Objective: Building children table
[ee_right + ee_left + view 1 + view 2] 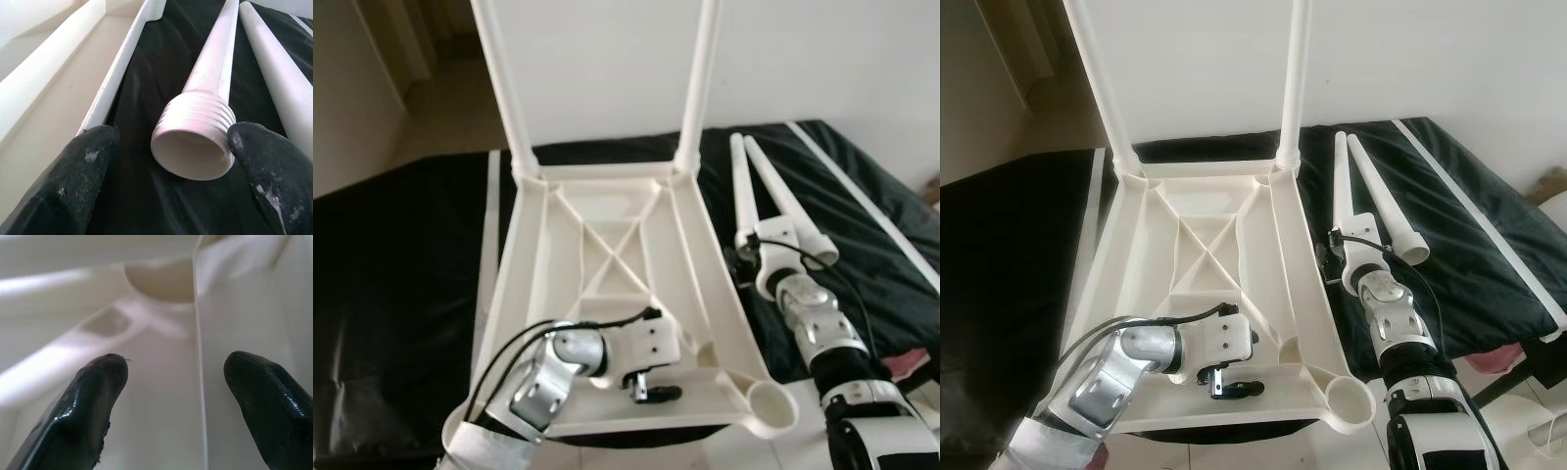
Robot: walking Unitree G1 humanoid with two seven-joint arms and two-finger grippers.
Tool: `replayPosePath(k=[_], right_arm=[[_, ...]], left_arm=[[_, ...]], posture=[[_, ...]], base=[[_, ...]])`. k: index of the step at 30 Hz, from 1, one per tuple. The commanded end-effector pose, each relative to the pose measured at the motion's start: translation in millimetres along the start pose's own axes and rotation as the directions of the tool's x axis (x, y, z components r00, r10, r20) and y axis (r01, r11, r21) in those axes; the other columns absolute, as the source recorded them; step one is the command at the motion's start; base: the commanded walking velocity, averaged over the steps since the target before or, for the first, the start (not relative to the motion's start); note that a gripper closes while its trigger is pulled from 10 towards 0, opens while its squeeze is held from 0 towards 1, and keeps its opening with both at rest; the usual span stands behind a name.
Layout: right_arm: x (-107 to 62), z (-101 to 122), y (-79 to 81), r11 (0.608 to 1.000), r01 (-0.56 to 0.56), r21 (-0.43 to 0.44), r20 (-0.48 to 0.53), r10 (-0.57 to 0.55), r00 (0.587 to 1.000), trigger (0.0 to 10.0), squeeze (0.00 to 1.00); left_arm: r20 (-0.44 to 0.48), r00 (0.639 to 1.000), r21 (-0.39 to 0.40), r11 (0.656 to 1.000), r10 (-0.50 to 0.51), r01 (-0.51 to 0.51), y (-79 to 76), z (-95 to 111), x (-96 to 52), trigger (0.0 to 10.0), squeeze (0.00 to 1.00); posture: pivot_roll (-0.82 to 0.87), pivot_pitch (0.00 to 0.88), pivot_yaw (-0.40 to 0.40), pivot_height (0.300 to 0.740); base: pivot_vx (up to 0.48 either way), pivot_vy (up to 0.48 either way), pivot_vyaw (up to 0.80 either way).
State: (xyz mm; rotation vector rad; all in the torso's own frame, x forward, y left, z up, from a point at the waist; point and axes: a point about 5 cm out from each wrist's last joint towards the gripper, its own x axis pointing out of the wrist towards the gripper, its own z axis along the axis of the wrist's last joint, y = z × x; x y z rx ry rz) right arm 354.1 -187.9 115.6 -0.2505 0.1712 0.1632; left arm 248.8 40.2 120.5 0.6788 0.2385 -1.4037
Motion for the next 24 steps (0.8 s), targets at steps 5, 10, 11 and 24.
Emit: replayPosePath(k=[5, 10, 11, 24], right_arm=[[-1.0, -15, 46.0, 0.973, -0.228, -0.019, -0.051, 0.227, 0.973, 10.0, 0.0], [0.3, -11, 50.4, 0.967, -0.253, -0.036, -0.034, 0.252, 0.967, 10.0, 0.0], [0.7, -9, 50.7, 0.967, -0.253, -0.039, -0.028, 0.252, 0.967, 10.0, 0.0], [1.4, 0, 55.7, 0.958, -0.28, -0.059, 0.015, 0.282, 0.959, 10.0, 0.0]], left_arm=[[-0.012, 0.99, 0.012, 0.99, 0.142, -0.142, 11.1, 2, 4.5, 10.0, 0.0], [-0.005, 0.99, -0.012, 0.99, 0.144, -0.144, 10.7, 1, 2.7, 10.0, 0.0], [-0.008, 0.989, -0.012, 0.989, 0.145, -0.145, 10.9, 0, 2.4, 10.0, 0.0], [0.015, 0.984, -0.02, 0.984, 0.177, -0.176, 13.3, 4, 6.8, 10.0, 0.0]], posture=[[0.03, 0.0, 0.008, 0.74], [0.03, 0.0, 0.002, 0.74], [0.04, 0.0, -0.003, 0.74], [0.03, 0.0, -0.01, 0.74]], base=[[0.0, 0.0, 0.0], [0.0, 0.0, 0.0], [0.0, 0.0, 0.0], [0.0, 0.0, 0.0]])
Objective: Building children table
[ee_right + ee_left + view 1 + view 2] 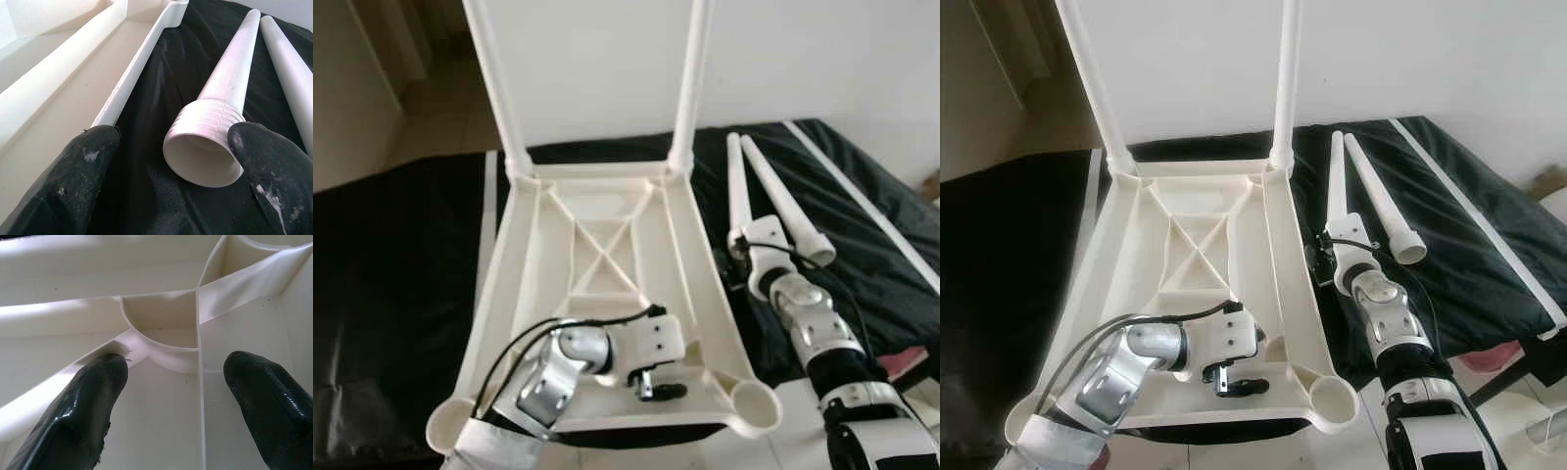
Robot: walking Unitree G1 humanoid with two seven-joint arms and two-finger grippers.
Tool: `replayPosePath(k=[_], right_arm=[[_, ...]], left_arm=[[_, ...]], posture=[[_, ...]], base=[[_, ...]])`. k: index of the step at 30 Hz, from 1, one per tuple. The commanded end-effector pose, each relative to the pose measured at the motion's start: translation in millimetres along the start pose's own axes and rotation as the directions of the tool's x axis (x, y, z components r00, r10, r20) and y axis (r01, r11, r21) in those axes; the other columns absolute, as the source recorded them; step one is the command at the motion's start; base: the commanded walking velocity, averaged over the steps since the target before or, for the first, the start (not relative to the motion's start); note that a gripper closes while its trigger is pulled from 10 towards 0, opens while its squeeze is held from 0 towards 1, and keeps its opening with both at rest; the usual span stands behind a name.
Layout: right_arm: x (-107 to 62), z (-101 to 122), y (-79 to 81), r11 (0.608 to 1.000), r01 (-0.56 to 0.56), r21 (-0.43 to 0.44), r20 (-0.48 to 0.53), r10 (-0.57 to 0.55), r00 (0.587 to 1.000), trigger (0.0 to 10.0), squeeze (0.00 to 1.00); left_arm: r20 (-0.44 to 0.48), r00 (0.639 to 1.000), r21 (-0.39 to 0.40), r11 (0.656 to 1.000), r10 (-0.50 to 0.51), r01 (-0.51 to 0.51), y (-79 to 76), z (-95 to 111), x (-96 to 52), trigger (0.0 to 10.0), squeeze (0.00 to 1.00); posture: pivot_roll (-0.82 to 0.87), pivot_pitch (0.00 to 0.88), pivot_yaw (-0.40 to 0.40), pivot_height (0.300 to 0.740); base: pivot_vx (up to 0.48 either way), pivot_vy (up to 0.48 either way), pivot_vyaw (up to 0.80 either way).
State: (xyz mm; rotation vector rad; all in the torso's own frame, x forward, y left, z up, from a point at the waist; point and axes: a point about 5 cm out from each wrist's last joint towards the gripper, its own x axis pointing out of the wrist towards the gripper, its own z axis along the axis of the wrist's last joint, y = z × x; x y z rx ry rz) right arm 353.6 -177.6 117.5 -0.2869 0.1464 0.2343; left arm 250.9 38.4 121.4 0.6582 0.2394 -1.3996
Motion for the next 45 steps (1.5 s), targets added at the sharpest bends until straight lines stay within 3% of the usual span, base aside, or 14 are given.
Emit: replayPosePath(k=[1, 8, 14, 15, 16, 23, 26, 33, 34, 38, 45], right_arm=[[3.7, -3, 46.2, 0.976, -0.22, -0.009, -0.003, 0.219, 0.976, 10.0, 0.0], [-3.3, -6, 47.0, 0.97, -0.242, -0.023, 0.01, 0.242, 0.97, 10.0, 0.0], [-3.7, -6, 43.3, 0.975, -0.219, -0.033, 0.012, 0.219, 0.976, 10.0, 0.0], [-4.0, -6, 40.3, 0.979, -0.201, -0.038, 0.014, 0.202, 0.979, 10.0, 0.0], [-4.8, -5, 27.2, 0.992, -0.116, -0.044, 0.022, 0.117, 0.993, 10.0, 0.0], [-8.8, -3, 4.9, 0.999, 0.029, -0.035, 0.053, -0.027, 0.998, 10.0, 0.0], [-14.3, 6, -19.7, 0.983, 0.183, 0.023, 0.117, -0.185, 0.976, 10.0, 0.0], [-19.0, 13, -37.1, 0.951, 0.295, 0.094, 0.159, -0.306, 0.938, 10.0, 0.0], [-21.3, 16, -52.4, 0.91, 0.377, 0.171, 0.165, -0.404, 0.9, 10.0, 0.0], [-21.4, 18, -57.9, 0.891, 0.4, 0.215, 0.158, -0.436, 0.886, 10.0, 0.0], [-17.3, 20, -63.1, 0.859, 0.412, 0.303, 0.122, -0.464, 0.877, 10.0, 0.0]], left_arm=[[0.008, 0.985, -0.002, 0.985, 0.172, -0.172, 11.0, 3, 5.5, 10.0, 0.0], [0.144, 0.922, -0.115, 0.931, 0.36, -0.346, 29.2, 27, 13.2, 10.0, 0.0], [0.179, 0.909, -0.176, 0.922, 0.375, -0.345, 31.6, 31, 10.7, 10.0, 0.0], [0.186, 0.91, -0.175, 0.924, 0.371, -0.34, 31.9, 30, 8.8, 10.0, 0.0], [0.217, 0.906, -0.186, 0.926, 0.364, -0.328, 33.6, 29, 0.3, 10.0, 0.0], [0.272, 0.89, -0.233, 0.922, 0.367, -0.309, 37.7, 29, -14.0, 10.0, 0.0], [0.324, 0.879, -0.237, 0.93, 0.349, -0.282, 38.8, 27, -28.8, 10.0, 0.0], [0.365, 0.857, -0.274, 0.921, 0.365, -0.276, 43.0, 29, -38.0, 10.0, 0.0], [0.382, 0.839, -0.297, 0.911, 0.388, -0.286, 47.2, 31, -41.0, 10.0, 0.0], [0.384, 0.83, -0.306, 0.904, 0.405, -0.299, 49.4, 33, -41.3, 10.0, 0.0], [0.325, 0.803, -0.343, 0.854, 0.499, -0.392, 62.9, 29, -39.8, 10.0, 0.0]], posture=[[0.03, 0.0, -0.01, 0.74], [0.01, 0.0, 0.004, 0.74], [0.0, 0.0, 0.009, 0.74], [0.0, 0.0, 0.009, 0.74], [0.01, 0.0, 0.009, 0.74], [0.01, 0.0, 0.008, 0.74], [0.01, 0.0, 0.01, 0.74], [0.0, 0.0, 0.012, 0.74], [0.0, 0.0, 0.014, 0.74], [0.0, 0.0, 0.017, 0.74], [-0.03, 0.001, 0.024, 0.74]], base=[[0.0, 0.0, 0.0], [0.0, 0.0, 0.0], [0.0, 0.0, 0.0], [0.0, 0.0, 0.0], [0.0, 0.0, 0.0], [0.0, 0.0, 0.0], [0.0, 0.0, 0.0], [0.0, 0.0, 0.0], [0.0, 0.0, 0.0], [0.0, 0.0, 0.0], [0.0, 0.0, 0.0]])
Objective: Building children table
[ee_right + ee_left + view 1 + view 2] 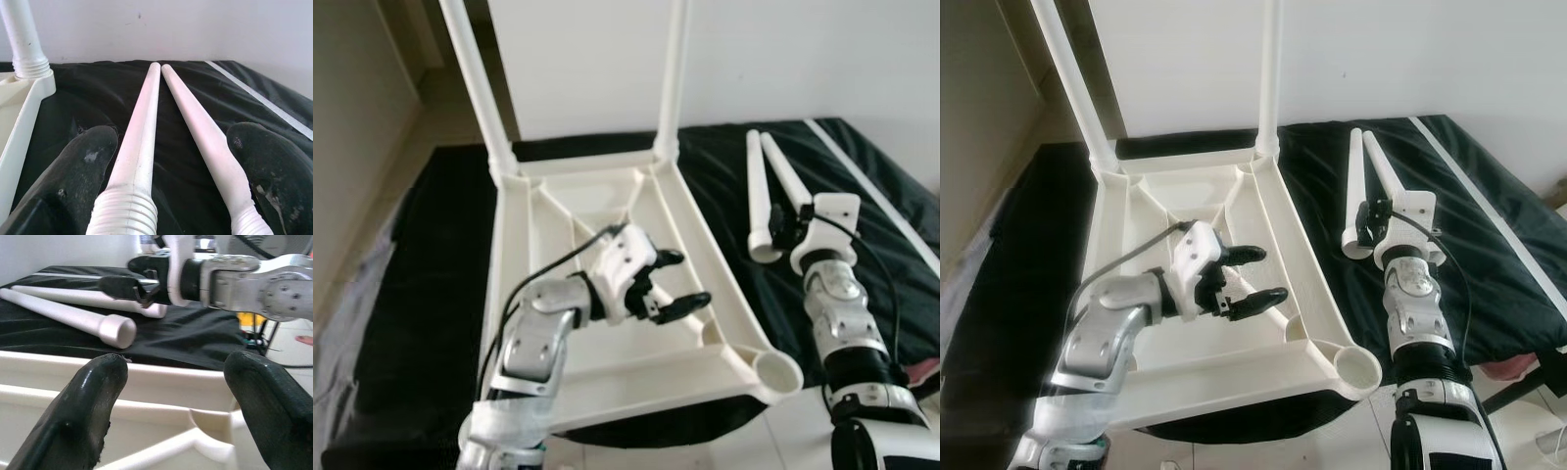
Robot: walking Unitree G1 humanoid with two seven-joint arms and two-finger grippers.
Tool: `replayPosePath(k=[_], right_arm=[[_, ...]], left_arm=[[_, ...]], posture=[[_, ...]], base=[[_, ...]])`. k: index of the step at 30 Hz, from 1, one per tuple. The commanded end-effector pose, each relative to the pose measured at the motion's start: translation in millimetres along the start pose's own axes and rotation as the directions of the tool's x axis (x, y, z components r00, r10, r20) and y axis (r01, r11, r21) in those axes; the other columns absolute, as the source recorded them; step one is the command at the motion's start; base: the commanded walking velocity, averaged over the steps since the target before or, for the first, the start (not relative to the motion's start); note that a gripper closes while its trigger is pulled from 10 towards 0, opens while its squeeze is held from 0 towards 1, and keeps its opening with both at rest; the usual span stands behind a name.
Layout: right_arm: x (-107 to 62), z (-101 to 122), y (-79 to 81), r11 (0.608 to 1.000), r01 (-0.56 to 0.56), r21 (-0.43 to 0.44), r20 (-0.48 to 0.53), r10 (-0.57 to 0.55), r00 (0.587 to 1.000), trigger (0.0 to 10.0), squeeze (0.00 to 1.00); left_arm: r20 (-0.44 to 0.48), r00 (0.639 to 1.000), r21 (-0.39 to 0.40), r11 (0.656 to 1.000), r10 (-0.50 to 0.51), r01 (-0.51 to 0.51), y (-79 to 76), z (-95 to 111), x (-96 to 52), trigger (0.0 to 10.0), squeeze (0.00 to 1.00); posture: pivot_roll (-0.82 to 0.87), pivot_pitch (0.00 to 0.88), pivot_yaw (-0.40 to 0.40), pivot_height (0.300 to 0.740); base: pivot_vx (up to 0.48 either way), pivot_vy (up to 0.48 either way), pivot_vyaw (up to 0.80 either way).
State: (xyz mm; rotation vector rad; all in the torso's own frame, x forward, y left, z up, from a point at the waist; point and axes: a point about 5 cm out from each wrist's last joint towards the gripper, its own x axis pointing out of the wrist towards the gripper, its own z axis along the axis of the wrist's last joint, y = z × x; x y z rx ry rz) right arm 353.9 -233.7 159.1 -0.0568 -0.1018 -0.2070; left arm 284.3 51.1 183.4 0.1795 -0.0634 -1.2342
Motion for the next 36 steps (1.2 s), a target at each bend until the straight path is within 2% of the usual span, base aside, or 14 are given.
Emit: replayPosePath(k=[1, 4, 6, 8, 9, 10, 11, 13, 16, 17, 18, 19, 22, 36], right_arm=[[2.1, -4, -0.7, 0.998, 0.018, 0.062, -0.036, -0.015, 0.999, 10.0, 0.0], [3.4, -7, -2.1, 0.993, 0.03, 0.112, -0.063, -0.023, 0.998, 10.0, 0.0], [3.4, -7, -2.1, 0.993, 0.03, 0.112, -0.063, -0.023, 0.998, 10.0, 0.0], [3.1, -8, -2.6, 0.988, 0.031, 0.151, -0.074, -0.02, 0.997, 10.0, 0.0], [3.1, -8, -2.6, 0.988, 0.031, 0.151, -0.074, -0.02, 0.997, 10.0, 0.0], [2.5, -9, -2.6, 0.987, 0.036, 0.16, -0.077, -0.023, 0.997, 10.0, 0.4], [2.5, -10, -4.1, 0.983, 0.039, 0.179, -0.083, -0.024, 0.996, 10.0, 1.0], [2.8, -14, -6.3, 0.98, 0.04, 0.197, -0.108, -0.019, 0.994, 10.0, 1.0], [2.8, -17, -4.9, 0.979, 0.028, 0.203, -0.124, -0.003, 0.992, 10.0, 1.0], [2.6, -18, -4.2, 0.979, 0.028, 0.201, -0.124, -0.002, 0.992, 10.0, 0.59], [2.6, -18, -4.2, 0.979, 0.028, 0.201, -0.124, -0.002, 0.992, 10.0, 0.59], [3.4, -18, -2.6, 0.978, 0.027, 0.205, -0.128, 0.0, 0.992, 10.0, 0.0], [8.3, -18, 6.2, 0.976, 0.004, 0.22, -0.139, 0.028, 0.99, 10.0, 0.0], [13.8, -23, 14.1, 0.975, -0.012, 0.223, -0.198, 0.057, 0.979, 10.0, 0.0]], left_arm=[[-0.02, 0.965, -0.003, 0.965, 0.261, -0.261, 17.2, -3, 0.2, 10.0, 0.0], [-0.026, 0.958, 0.044, 0.958, 0.284, -0.283, 20.9, -4, 6.0, 10.0, 0.0], [-0.026, 0.958, 0.044, 0.958, 0.284, -0.283, 20.9, -4, 6.0, 10.0, 0.0], [-0.042, 0.953, 0.1, 0.95, 0.301, -0.296, 22.2, -5, 8.7, 10.0, 0.0], [-0.042, 0.953, 0.1, 0.95, 0.301, -0.296, 22.2, -5, 8.7, 10.0, 0.0], [-0.045, 0.951, 0.119, 0.946, 0.307, -0.3, 22.4, -6, 9.8, 10.0, 0.0], [-0.04, 0.948, 0.131, 0.942, 0.316, -0.308, 22.9, -5, 13.8, 10.0, 0.0], [-0.025, 0.946, 0.157, 0.936, 0.323, -0.316, 23.0, -1, 20.7, 10.0, 0.0], [-0.017, 0.944, 0.161, 0.932, 0.33, -0.323, 23.5, 1, 21.4, 10.0, 0.0], [-0.014, 0.942, 0.163, 0.93, 0.335, -0.329, 23.9, 2, 20.6, 10.0, 0.0], [-0.014, 0.942, 0.163, 0.93, 0.335, -0.329, 23.9, 2, 20.6, 10.0, 0.0], [-0.014, 0.94, 0.164, 0.928, 0.342, -0.335, 25.2, 2, 20.0, 10.0, 0.0], [-0.029, 0.938, 0.184, 0.925, 0.344, -0.333, 26.7, -1, 22.0, 10.0, 0.0], [-0.043, 0.934, 0.204, 0.918, 0.354, -0.339, 27.3, -4, 22.2, 10.0, 0.0]], posture=[[-0.04, 0.01, 0.031, 0.74], [-0.05, 0.019, 0.032, 0.74], [-0.05, 0.019, 0.032, 0.74], [-0.05, 0.023, 0.031, 0.74], [-0.05, 0.023, 0.031, 0.74], [-0.06, 0.028, 0.03, 0.74], [-0.06, 0.03, 0.03, 0.74], [-0.05, 0.028, 0.029, 0.74], [-0.04, 0.025, 0.031, 0.74], [-0.04, 0.023, 0.031, 0.74], [-0.04, 0.023, 0.031, 0.74], [-0.04, 0.017, 0.031, 0.74], [-0.03, 0.008, 0.029, 0.74], [-0.01, 0.0, 0.026, 0.74]], base=[[0.0, 0.0, 0.0], [0.0, 0.0, 0.0], [0.0, 0.0, 0.0], [0.0, 0.0, 0.0], [0.0, 0.0, 0.0], [0.0, 0.0, 0.0], [0.0, 0.0, 0.0], [0.0, 0.0, 0.0], [0.0, 0.0, 0.0], [0.0, 0.0, 0.0], [0.0, 0.0, 0.0], [0.0, 0.0, 0.0], [0.0, 0.0, 0.0], [0.0, 0.0, 0.0]])
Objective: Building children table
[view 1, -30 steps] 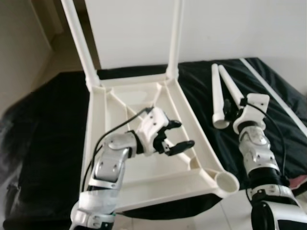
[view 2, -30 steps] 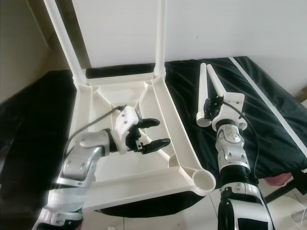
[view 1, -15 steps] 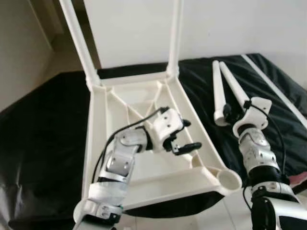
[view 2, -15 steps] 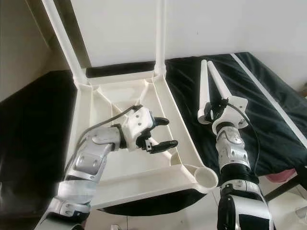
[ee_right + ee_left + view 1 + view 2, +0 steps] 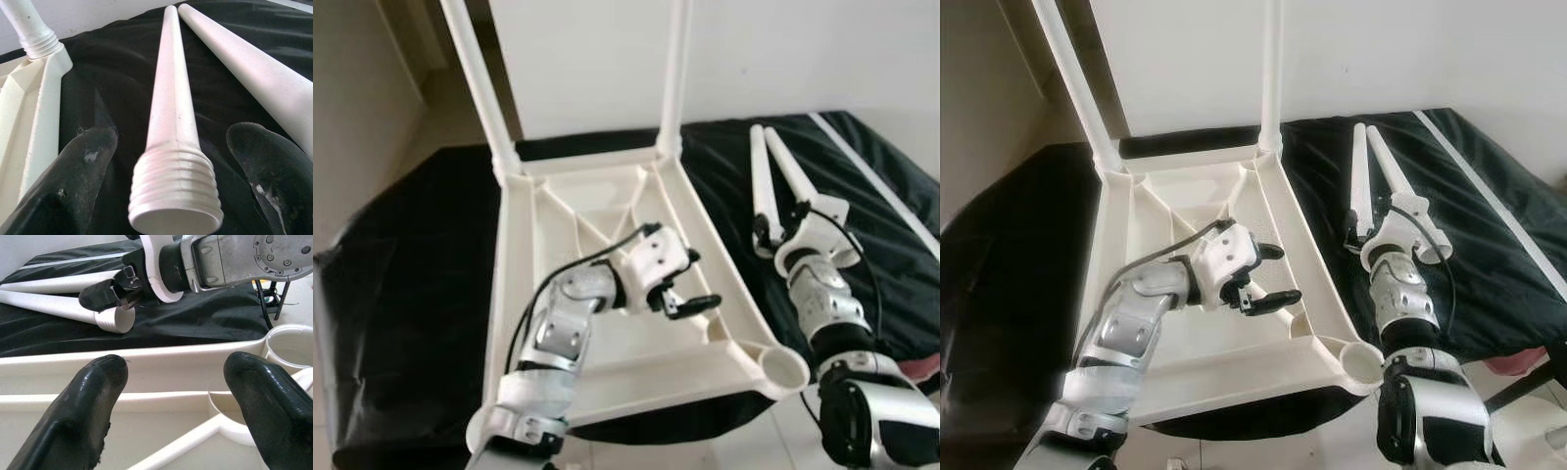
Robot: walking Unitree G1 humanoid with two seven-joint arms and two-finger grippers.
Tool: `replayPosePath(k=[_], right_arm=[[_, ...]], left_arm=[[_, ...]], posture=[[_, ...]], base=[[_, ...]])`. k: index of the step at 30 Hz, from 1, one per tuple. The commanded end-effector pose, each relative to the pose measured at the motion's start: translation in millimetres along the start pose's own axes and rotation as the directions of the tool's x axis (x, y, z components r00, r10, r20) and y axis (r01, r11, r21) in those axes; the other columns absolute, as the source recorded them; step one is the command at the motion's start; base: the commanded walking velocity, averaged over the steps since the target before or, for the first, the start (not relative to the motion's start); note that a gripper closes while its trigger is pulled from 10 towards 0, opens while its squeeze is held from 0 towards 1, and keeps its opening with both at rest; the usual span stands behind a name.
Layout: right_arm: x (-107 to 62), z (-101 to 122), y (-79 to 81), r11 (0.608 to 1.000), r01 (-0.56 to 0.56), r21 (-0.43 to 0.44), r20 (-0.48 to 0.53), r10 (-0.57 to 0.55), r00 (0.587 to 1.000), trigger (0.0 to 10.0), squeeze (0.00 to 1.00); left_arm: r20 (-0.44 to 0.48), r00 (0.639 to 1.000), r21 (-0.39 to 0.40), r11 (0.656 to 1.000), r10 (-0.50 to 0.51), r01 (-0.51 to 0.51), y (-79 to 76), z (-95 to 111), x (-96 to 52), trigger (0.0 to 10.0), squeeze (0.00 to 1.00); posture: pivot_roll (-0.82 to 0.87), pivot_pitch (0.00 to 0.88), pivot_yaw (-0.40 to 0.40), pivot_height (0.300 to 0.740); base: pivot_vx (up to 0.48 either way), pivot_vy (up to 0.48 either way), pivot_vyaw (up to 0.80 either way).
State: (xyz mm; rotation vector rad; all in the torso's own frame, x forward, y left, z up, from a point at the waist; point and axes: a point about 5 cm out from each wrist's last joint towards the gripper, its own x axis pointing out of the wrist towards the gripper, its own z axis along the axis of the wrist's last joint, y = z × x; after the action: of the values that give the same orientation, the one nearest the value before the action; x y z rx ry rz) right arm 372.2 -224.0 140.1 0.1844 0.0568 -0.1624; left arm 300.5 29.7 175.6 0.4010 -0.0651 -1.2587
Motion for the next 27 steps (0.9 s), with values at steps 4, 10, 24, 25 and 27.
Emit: replayPosePath(k=[4, 10, 24, 25, 27], right_arm=[[1.1, -8, -3.6, 0.999, 0.042, -0.029, -0.056, -0.044, 0.997, 10.0, 0.0], [1.6, -11, -5.4, 0.998, 0.061, -0.033, -0.077, -0.064, 0.995, 10.0, 0.0], [4.1, -22, 7.2, 1.0, 0.021, -0.01, -0.164, -0.022, 0.986, 10.0, 0.0], [3.6, -26, 7.7, 1.0, 0.019, -0.015, -0.189, -0.022, 0.982, 10.0, 0.0], [2.8, -29, 9.4, 0.999, 0.008, -0.044, -0.205, -0.017, 0.979, 10.0, 0.0]], left_arm=[[-0.023, 0.917, 0.016, 0.917, 0.399, -0.399, 23.6, -4, -8.0, 10.0, 0.0], [-0.031, 0.915, 0.022, 0.916, 0.402, -0.401, 24.9, -5, -9.8, 10.0, 0.0], [-0.043, 0.915, 0.039, 0.916, 0.401, -0.399, 23.9, -5, -11.2, 10.0, 0.0], [-0.047, 0.915, 0.044, 0.916, 0.401, -0.399, 23.0, -6, -12.4, 10.0, 0.0], [-0.062, 0.909, 0.039, 0.911, 0.411, -0.41, 22.1, -10, -16.7, 10.0, 0.0]], posture=[[0.0, 0.0, 0.023, 0.74], [0.0, 0.0, 0.02, 0.74], [0.03, 0.0, -0.005, 0.74], [0.03, 0.0, -0.007, 0.74], [0.03, 0.0, -0.011, 0.74]], base=[[0.0, 0.0, 0.0], [0.0, 0.0, 0.0], [0.0, 0.0, 0.0], [0.0, 0.0, 0.0], [0.0, 0.0, 0.0]])
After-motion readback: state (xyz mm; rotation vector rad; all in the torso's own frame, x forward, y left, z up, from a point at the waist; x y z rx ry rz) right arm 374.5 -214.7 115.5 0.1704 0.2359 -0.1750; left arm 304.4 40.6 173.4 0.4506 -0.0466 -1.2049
